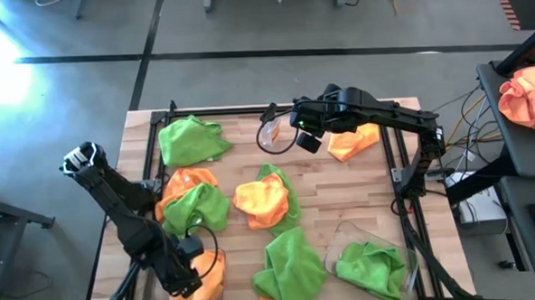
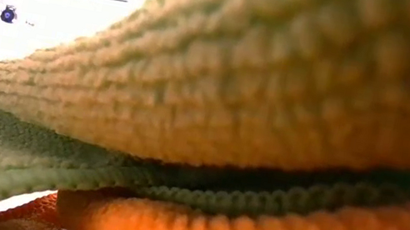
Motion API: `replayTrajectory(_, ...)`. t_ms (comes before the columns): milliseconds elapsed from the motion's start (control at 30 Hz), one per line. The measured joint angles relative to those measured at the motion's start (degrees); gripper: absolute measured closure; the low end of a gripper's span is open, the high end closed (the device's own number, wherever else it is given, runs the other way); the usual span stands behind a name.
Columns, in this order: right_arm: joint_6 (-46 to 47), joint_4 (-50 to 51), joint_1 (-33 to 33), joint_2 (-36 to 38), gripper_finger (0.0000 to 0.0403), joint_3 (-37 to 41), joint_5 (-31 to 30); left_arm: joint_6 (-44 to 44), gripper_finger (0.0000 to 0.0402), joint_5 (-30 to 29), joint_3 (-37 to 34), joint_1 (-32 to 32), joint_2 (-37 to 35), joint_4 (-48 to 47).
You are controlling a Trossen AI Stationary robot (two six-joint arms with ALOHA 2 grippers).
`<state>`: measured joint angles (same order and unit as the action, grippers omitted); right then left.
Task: Sort microfiber towel by color & place in baskets
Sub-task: Put the orange microfiber cloth into the left transparent bin
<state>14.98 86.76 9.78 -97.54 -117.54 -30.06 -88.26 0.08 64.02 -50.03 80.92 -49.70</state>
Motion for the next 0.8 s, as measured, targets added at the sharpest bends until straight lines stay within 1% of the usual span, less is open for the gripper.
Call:
replayTrajectory(100,0.0,0.0,0.0,0.0,0.0275,0.0,0.0,2.3,0.0197,-2.8,2.0,0.7,-0.1,-4.6)
replayTrajectory(200,0.0,0.0,0.0,0.0,0.0275,0.0,0.0,4.9,0.0203,-9.6,6.0,1.5,-0.3,-11.8)
replayTrajectory(367,-0.2,0.0,0.0,0.0,0.0275,0.0,0.0,10.7,0.0207,-24.7,15.2,2.8,-0.3,-24.4)
replayTrajectory(533,-0.8,0.0,0.0,0.2,0.0275,0.0,0.0,12.3,0.0207,-42.7,22.8,3.0,-0.3,-38.2)
replayTrajectory(567,-0.8,0.0,0.0,0.3,0.0275,0.0,0.0,12.2,0.0207,-45.2,23.6,3.0,-0.4,-40.7)
replayTrajectory(667,-0.7,0.0,0.0,1.0,0.0275,0.0,-0.7,15.9,0.0207,-51.3,22.9,3.4,-2.4,-39.0)
replayTrajectory(733,0.0,-0.1,0.0,1.6,0.0275,0.0,-2.6,16.4,0.0207,-53.6,22.2,4.0,-3.4,-40.2)
replayTrajectory(800,0.8,-0.1,0.0,2.1,0.0275,0.0,-3.9,17.2,0.0207,-53.7,20.1,4.9,-4.6,-40.2)
